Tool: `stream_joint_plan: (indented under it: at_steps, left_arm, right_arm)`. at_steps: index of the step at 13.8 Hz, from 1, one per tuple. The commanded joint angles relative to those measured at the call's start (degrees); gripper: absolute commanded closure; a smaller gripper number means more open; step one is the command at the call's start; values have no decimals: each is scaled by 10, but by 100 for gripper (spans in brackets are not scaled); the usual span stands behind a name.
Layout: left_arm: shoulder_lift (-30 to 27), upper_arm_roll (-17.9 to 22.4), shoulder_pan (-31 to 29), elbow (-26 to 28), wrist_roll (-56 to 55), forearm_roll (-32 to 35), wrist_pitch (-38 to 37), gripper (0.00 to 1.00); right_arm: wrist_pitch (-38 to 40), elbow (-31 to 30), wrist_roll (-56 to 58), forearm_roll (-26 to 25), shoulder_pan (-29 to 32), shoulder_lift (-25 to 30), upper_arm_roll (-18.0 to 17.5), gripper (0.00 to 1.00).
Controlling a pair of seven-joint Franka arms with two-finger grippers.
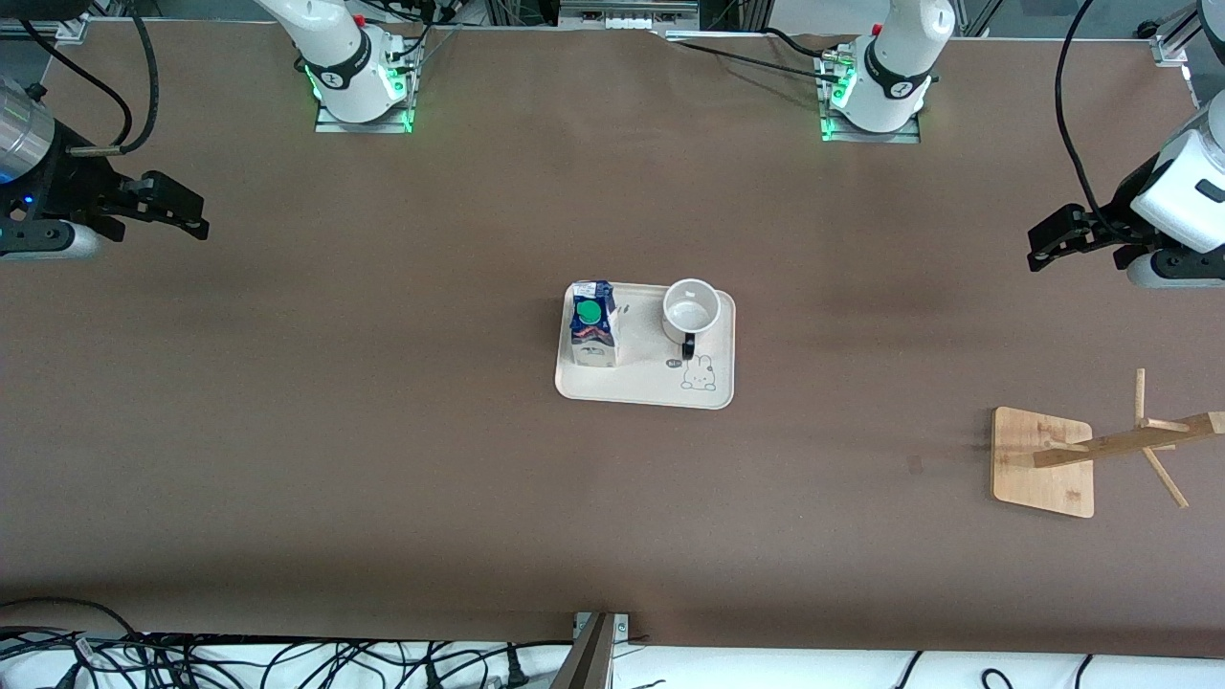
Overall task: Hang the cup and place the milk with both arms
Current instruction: 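Move the right gripper toward the milk carton on the white tray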
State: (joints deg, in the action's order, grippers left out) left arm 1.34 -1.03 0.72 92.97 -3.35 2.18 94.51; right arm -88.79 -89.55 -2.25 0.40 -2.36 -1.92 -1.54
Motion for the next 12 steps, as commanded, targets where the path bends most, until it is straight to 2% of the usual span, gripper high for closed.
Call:
stream_joint_plan:
  at_steps: [1, 12]
  left_arm:
    - [8, -4, -4, -19, 3, -2, -13, 0]
    - [8, -1, -5, -18, -1, -2, -28, 0]
  right_arm:
    - [9, 10, -3, -1, 5, -4, -3, 0]
    - [10, 10, -2, -1, 5, -3, -3, 0]
